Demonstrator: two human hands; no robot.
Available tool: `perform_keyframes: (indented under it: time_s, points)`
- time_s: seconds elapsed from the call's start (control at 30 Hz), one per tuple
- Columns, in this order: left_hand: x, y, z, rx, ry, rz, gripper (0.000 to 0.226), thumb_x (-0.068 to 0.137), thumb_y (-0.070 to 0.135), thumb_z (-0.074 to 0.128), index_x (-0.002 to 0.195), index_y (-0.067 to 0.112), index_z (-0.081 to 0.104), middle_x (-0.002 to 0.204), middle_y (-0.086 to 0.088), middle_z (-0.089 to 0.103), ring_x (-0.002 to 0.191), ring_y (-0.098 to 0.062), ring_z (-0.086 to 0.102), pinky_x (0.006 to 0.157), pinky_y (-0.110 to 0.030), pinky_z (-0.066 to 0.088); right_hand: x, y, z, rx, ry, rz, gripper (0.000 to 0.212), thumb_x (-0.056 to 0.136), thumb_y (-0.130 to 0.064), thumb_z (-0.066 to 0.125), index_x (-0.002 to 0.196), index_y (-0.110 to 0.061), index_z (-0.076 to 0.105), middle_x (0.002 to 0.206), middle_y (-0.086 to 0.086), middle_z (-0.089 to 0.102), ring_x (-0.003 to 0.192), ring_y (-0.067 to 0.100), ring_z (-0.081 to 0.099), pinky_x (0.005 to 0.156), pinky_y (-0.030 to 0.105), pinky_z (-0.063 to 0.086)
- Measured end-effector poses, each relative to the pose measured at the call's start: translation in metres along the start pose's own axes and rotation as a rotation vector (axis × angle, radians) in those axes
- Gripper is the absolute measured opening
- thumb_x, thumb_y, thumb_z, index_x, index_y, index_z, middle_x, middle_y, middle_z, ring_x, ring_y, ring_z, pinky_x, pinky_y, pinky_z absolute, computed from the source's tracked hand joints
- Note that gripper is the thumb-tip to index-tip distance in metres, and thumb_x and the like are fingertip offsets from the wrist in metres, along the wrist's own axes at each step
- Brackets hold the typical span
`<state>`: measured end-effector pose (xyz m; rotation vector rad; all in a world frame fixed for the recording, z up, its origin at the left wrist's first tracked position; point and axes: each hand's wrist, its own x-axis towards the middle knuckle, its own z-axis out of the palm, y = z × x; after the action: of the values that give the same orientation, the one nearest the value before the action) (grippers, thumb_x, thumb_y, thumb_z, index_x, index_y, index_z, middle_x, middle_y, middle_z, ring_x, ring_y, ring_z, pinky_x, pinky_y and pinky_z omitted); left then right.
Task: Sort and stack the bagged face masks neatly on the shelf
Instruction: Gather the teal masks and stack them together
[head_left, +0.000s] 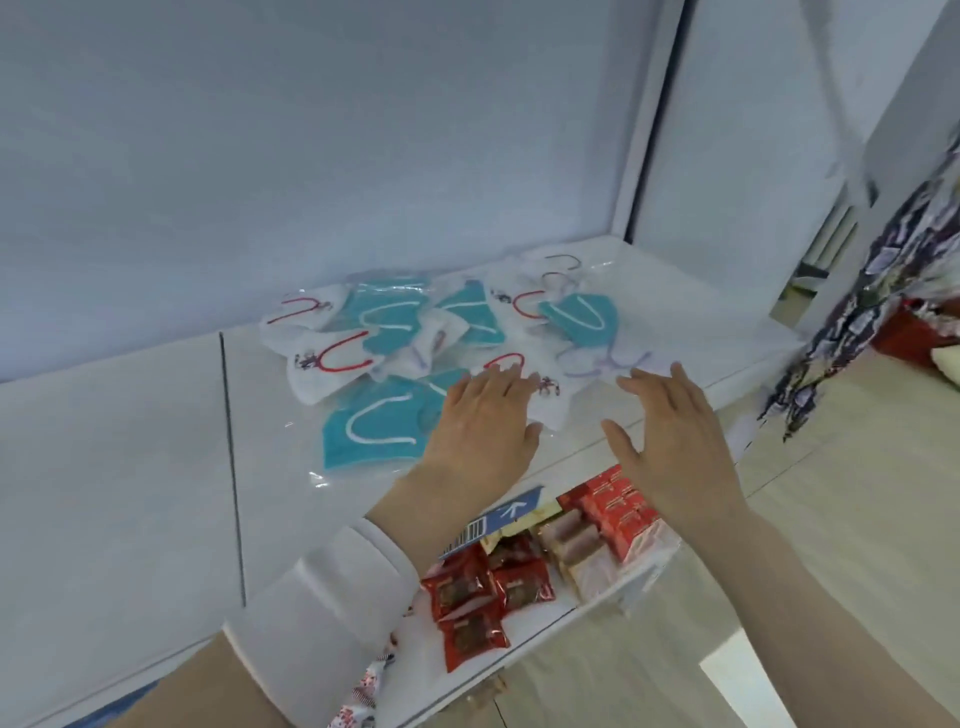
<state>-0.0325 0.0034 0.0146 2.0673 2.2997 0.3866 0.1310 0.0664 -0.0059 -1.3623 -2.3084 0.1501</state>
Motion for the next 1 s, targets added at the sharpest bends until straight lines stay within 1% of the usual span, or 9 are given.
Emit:
perform_keyframes:
  time_s: [0.23, 0.33, 0.43, 0.57, 0.67, 0.77, 0.87, 0.93, 1.0]
  points:
    - [0.089, 0.017, 0.023, -0.03, -0.01, -0.025, 0.053, 0.1, 0.032, 0.039, 0.149, 0.021, 0.023, 0.158, 0.001, 0.019, 0.146, -0.017, 0.014, 0.118, -0.033, 0.006, 0.076, 0.064, 0.009, 0.1, -0.034, 0.035, 0.048, 0.091, -0.028, 0.055, 0.135, -0.013, 0.043, 0.144, 0.005, 0.043, 0.143, 0.027, 0.017, 0.113, 0.037, 0.017]
    - [0.125, 0.012, 0.031, -0.073, 0.024, -0.075, 0.053, 0.099, 0.033, 0.041, 0.148, 0.021, 0.025, 0.157, 0.001, 0.022, 0.145, -0.018, 0.018, 0.118, -0.033, 0.008, 0.12, 0.079, 0.016, 0.142, -0.121, 0.114, 0.054, 0.092, -0.035, 0.053, 0.139, -0.015, 0.038, 0.146, 0.007, 0.039, 0.143, 0.026, 0.018, 0.114, 0.037, 0.021]
    - [0.152, 0.007, 0.04, -0.079, -0.017, -0.131, 0.054, 0.099, 0.032, 0.041, 0.149, 0.019, 0.022, 0.158, -0.002, 0.019, 0.146, -0.02, 0.014, 0.117, -0.033, 0.008, 0.159, 0.089, 0.03, 0.171, -0.227, 0.142, 0.067, 0.088, -0.044, 0.056, 0.143, -0.015, 0.032, 0.144, 0.011, 0.038, 0.139, 0.029, 0.025, 0.111, 0.043, 0.027]
    - [0.189, 0.0, 0.049, -0.09, -0.013, -0.17, 0.059, 0.098, 0.035, 0.042, 0.15, 0.018, 0.019, 0.159, -0.003, 0.011, 0.147, -0.02, 0.004, 0.117, -0.033, 0.004, 0.209, 0.099, 0.049, 0.178, -0.336, 0.131, 0.092, 0.078, -0.055, 0.064, 0.148, -0.015, 0.019, 0.152, 0.009, 0.027, 0.143, 0.028, 0.012, 0.115, 0.042, 0.02]
    - [0.204, -0.002, 0.058, -0.064, -0.072, -0.183, 0.065, 0.097, 0.04, 0.045, 0.15, 0.019, 0.015, 0.16, -0.002, 0.007, 0.147, -0.018, 0.0, 0.117, -0.031, 0.001, 0.234, 0.105, 0.064, 0.182, -0.41, 0.068, 0.102, 0.069, -0.053, 0.074, 0.147, -0.013, 0.021, 0.145, 0.011, 0.035, 0.136, 0.031, 0.025, 0.11, 0.04, 0.026]
    - [0.208, -0.005, 0.067, -0.045, -0.061, -0.191, 0.067, 0.093, 0.042, 0.051, 0.148, 0.019, 0.021, 0.157, -0.001, 0.016, 0.146, -0.017, 0.009, 0.116, -0.027, 0.003, 0.242, 0.113, 0.077, 0.301, -0.306, 0.009, 0.093, 0.065, -0.039, 0.082, 0.14, -0.012, 0.035, 0.131, 0.008, 0.049, 0.124, 0.027, 0.039, 0.102, 0.032, 0.029]
    - [0.21, -0.004, 0.066, -0.07, 0.09, -0.223, 0.067, 0.087, 0.037, 0.063, 0.143, 0.021, 0.032, 0.143, 0.0, 0.037, 0.136, -0.018, 0.03, 0.111, -0.025, 0.014, 0.249, 0.123, 0.076, 0.493, -0.132, 0.008, 0.068, 0.069, -0.021, 0.081, 0.129, -0.014, 0.048, 0.113, 0.001, 0.058, 0.107, 0.018, 0.049, 0.091, 0.022, 0.034]
    - [0.213, 0.002, 0.064, -0.094, 0.199, -0.26, 0.064, 0.083, 0.031, 0.069, 0.139, 0.019, 0.04, 0.129, -0.002, 0.047, 0.124, -0.02, 0.039, 0.107, -0.026, 0.021, 0.255, 0.127, 0.071, 0.639, -0.11, 0.021, 0.056, 0.073, -0.014, 0.078, 0.123, -0.017, 0.052, 0.101, -0.004, 0.059, 0.093, 0.011, 0.052, 0.085, 0.018, 0.04]
    - [0.216, 0.01, 0.059, -0.196, 0.27, -0.298, 0.055, 0.081, 0.025, 0.072, 0.131, 0.018, 0.049, 0.119, -0.001, 0.05, 0.112, -0.015, 0.044, 0.1, -0.019, 0.028, 0.263, 0.128, 0.067, 0.728, -0.111, -0.004, 0.049, 0.075, -0.014, 0.077, 0.118, -0.019, 0.054, 0.096, -0.006, 0.061, 0.088, 0.01, 0.056, 0.081, 0.018, 0.046]
